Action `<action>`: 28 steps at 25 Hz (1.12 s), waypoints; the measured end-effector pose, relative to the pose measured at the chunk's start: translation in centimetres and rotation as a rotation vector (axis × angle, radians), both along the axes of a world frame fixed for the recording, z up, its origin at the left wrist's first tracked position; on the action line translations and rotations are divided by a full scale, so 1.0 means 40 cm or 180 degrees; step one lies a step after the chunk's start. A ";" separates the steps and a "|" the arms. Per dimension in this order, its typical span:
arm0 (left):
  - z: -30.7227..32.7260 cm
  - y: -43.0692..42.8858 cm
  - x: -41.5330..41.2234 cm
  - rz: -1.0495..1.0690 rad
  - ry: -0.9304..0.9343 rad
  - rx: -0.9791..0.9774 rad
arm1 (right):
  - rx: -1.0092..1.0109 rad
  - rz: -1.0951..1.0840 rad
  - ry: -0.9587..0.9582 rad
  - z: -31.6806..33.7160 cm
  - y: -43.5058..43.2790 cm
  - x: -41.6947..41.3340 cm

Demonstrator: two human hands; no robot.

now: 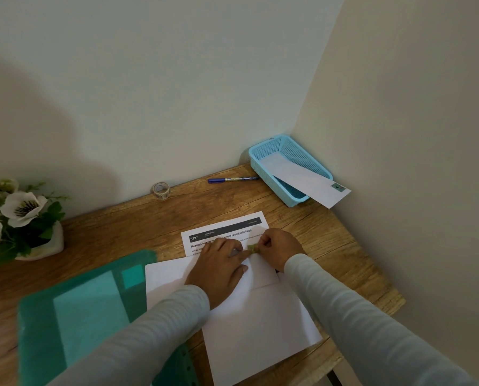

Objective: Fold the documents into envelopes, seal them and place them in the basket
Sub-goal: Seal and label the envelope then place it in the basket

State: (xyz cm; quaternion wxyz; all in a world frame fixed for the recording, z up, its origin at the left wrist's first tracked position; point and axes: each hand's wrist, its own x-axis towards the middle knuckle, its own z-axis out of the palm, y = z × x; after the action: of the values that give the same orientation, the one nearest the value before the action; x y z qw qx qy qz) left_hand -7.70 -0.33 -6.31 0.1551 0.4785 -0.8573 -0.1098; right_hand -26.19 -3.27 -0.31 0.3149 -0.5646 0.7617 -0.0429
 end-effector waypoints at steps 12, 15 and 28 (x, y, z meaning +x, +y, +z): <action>-0.002 0.001 0.001 0.0002 0.0030 0.0025 | -0.0223 -0.0593 -0.0364 0.006 0.019 -0.029; -0.001 0.001 0.002 -0.0001 0.0060 0.0031 | -0.0595 -0.0376 -0.0241 -0.001 0.061 -0.042; 0.004 0.007 0.001 0.0007 0.0157 0.0008 | -0.0513 0.1477 0.1271 -0.031 0.148 -0.007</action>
State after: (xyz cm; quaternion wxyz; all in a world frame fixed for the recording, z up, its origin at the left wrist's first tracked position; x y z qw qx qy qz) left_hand -7.67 -0.06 -6.16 0.1757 0.4768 -0.8525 -0.1224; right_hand -26.45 2.64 -1.55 0.1148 -0.7438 0.6534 0.0816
